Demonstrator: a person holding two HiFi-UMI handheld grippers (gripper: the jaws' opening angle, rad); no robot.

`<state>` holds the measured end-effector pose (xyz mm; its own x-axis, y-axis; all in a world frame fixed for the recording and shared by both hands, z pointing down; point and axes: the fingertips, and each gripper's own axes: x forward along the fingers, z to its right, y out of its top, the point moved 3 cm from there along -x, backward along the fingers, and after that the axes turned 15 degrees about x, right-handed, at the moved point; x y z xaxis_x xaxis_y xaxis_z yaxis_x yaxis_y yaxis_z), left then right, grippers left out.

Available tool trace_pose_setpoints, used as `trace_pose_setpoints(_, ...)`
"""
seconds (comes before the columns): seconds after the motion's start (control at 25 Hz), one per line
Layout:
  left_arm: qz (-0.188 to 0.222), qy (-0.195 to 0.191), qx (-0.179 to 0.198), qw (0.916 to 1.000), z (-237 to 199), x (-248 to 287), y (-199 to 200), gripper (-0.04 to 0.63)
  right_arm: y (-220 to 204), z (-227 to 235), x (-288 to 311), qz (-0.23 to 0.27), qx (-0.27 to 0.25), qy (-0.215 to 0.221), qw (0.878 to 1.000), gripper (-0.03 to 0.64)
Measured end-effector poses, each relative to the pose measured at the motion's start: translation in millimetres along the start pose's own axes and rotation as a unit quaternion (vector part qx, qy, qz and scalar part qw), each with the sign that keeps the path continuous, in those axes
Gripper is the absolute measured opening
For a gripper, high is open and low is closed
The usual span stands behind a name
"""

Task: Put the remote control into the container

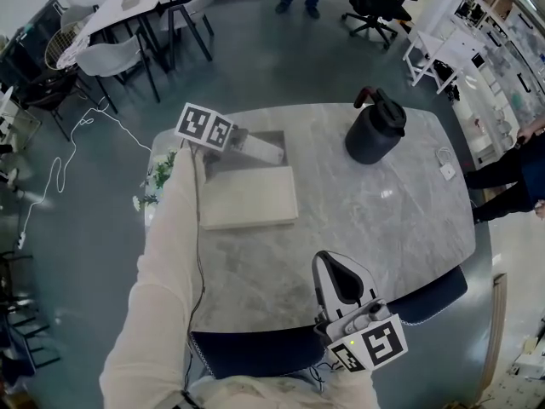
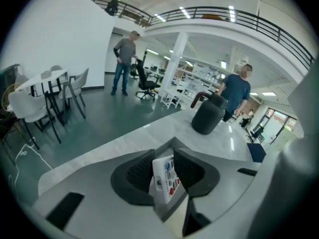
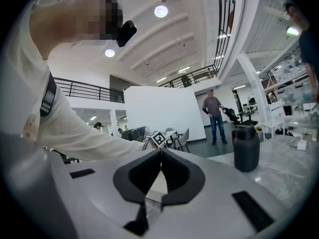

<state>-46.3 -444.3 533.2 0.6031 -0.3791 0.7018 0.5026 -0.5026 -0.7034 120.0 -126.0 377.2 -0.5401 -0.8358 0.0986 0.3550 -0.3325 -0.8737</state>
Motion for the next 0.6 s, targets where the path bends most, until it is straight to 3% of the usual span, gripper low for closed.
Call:
trace_pose_setpoints(0.16,-0.028,-0.057,0.059,0.9962,14,-7,-6,0.109,-1,-3,2,0.0,0.0,0.005,1.0,0.017)
trace_pose_setpoints(0.28,-0.071,-0.094,0.104,0.9876,25,-10,-15,0.101,-1,-5,4,0.001,0.002,0.008,1.0,0.017)
trace_pose_setpoints(0.36,-0.123,-0.104,0.145,0.9762,31,-9,-28,0.096,-1,-7,5,0.001,0.003,0.01,1.0,0.017)
trace_pose_setpoints(0.48,-0.225,-0.069,0.211,0.9487,30,1,-55,0.074,-2,-10,7,-0.001,0.003,0.014,1.0,0.017)
trace_pose_setpoints(0.52,-0.247,-0.06,0.22,0.9419,30,6,-62,0.072,-2,-10,7,-0.002,0.003,0.015,1.0,0.017)
trace_pose_setpoints(0.6,-0.265,-0.061,0.224,0.9361,35,13,-72,0.07,-3,-9,7,-0.004,0.002,0.014,1.0,0.017)
